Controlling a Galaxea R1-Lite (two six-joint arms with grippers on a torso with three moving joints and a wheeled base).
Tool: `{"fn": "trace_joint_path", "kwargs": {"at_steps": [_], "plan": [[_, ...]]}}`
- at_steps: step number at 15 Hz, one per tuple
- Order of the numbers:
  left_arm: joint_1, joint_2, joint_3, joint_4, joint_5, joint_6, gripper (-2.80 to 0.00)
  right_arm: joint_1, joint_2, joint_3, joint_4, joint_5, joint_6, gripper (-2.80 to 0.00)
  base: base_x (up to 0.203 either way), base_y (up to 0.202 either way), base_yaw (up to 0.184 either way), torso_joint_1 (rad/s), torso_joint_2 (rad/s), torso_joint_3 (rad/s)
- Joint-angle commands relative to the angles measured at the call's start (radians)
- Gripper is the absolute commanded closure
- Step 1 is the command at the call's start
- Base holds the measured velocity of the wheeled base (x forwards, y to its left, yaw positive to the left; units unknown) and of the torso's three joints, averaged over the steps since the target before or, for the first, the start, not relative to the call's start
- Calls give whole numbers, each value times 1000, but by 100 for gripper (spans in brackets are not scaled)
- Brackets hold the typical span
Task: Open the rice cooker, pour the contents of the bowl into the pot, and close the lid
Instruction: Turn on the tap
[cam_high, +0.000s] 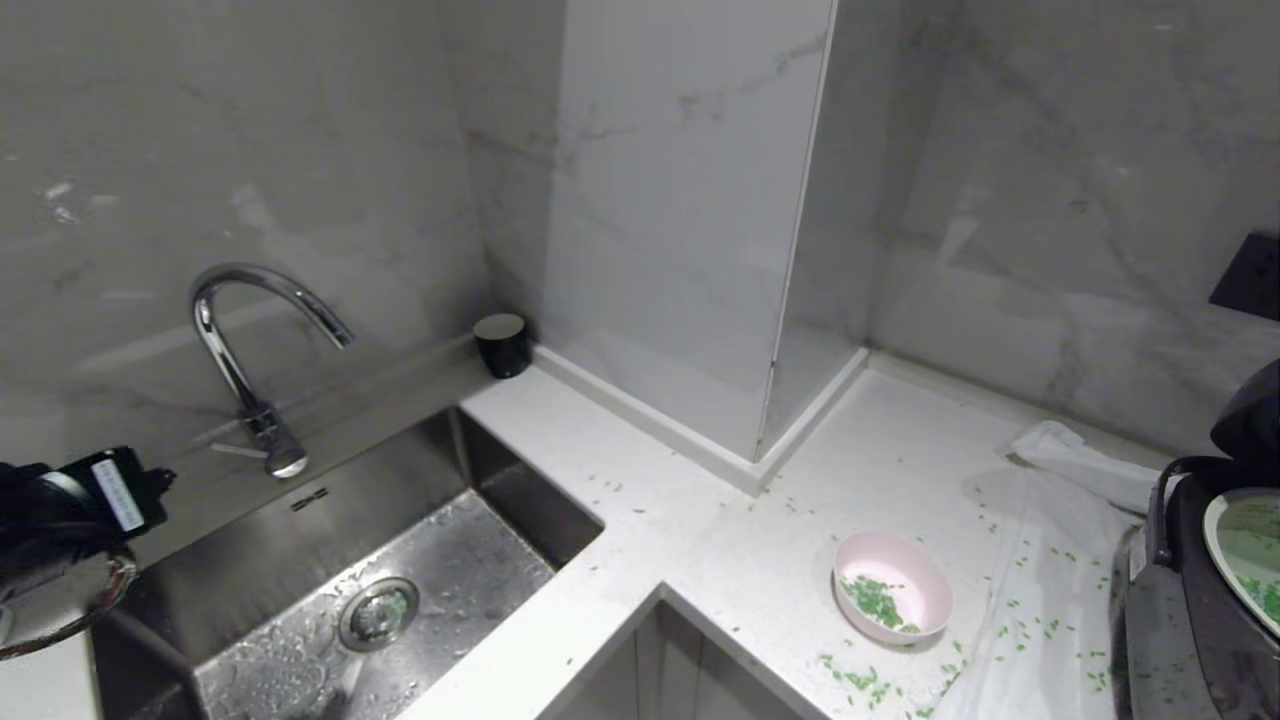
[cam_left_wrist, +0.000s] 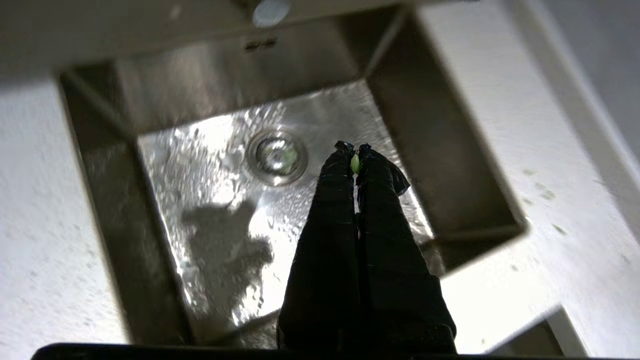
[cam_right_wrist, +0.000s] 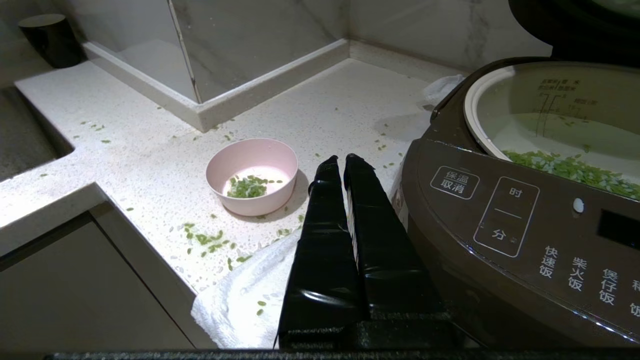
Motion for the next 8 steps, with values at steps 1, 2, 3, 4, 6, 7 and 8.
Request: {"fn": "trace_joint_path", "kwargs": {"at_steps": [1,2,3,4,6,7,8], "plan": [[-30,386,-45,-67,145,-99,0,0,-2,0,0,0,0,0,0,0,0,0,0,0],[-39,474,-59,-113,212,-146,0,0,-2,0,0,0,0,0,0,0,0,0,0,0],[-45,534,-72,-163,265,-186,0,0,-2,0,0,0,0,0,0,0,0,0,0,0],[-49,573,-93,-211,306,-217,0,0,-2,0,0,0,0,0,0,0,0,0,0,0],[-41,628,-134,-232,327,-225,0,0,-2,0,0,0,0,0,0,0,0,0,0,0],[-34,654,-168,-233,329,-224,0,0,-2,0,0,0,0,0,0,0,0,0,0,0],[-29,664,-195,-234,330,-223,0,0,-2,0,0,0,0,0,0,0,0,0,0,0]]}}
